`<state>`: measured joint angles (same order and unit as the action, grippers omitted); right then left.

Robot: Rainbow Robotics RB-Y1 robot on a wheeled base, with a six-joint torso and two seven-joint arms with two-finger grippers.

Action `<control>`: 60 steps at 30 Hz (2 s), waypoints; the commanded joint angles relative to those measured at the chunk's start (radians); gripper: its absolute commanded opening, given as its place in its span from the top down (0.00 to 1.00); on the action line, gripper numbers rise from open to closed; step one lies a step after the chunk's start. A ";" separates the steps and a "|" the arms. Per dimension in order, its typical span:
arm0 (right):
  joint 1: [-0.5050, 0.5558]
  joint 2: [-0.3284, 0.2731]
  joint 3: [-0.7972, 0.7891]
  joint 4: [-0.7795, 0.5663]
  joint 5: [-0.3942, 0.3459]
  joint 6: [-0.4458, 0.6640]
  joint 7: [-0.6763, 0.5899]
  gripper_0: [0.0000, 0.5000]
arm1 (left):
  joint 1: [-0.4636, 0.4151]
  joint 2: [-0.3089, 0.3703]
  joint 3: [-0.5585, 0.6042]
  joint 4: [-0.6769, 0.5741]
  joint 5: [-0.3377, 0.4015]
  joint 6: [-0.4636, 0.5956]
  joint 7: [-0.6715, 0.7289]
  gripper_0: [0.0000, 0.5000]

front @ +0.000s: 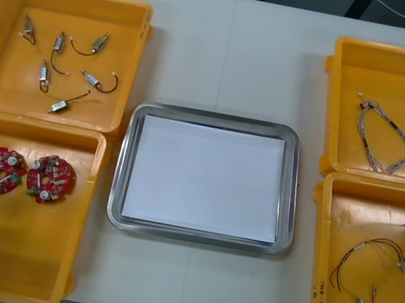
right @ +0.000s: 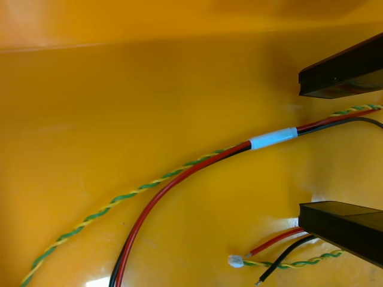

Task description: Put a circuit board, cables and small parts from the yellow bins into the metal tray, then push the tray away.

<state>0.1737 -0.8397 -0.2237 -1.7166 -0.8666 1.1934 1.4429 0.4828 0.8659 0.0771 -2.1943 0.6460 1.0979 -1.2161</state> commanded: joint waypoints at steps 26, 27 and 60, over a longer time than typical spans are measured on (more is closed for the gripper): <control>-0.013 -0.038 0.030 0.031 -0.035 -0.031 0.041 1.00 | -0.030 0.038 -0.053 0.034 -0.032 -0.055 -0.077 0.00; -0.013 -0.038 0.030 0.029 -0.035 -0.031 0.041 1.00 | -0.032 0.038 -0.053 0.034 -0.032 -0.056 -0.079 0.00; -0.020 -0.038 -0.361 -0.386 -0.046 0.522 0.067 1.00 | -0.056 0.038 0.003 -0.016 -0.003 0.077 -0.089 0.00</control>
<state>0.1678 -0.8445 -0.5301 -2.0535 -0.9020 1.6778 1.4952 0.4358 0.8695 0.0481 -2.1760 0.6324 1.1627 -1.2161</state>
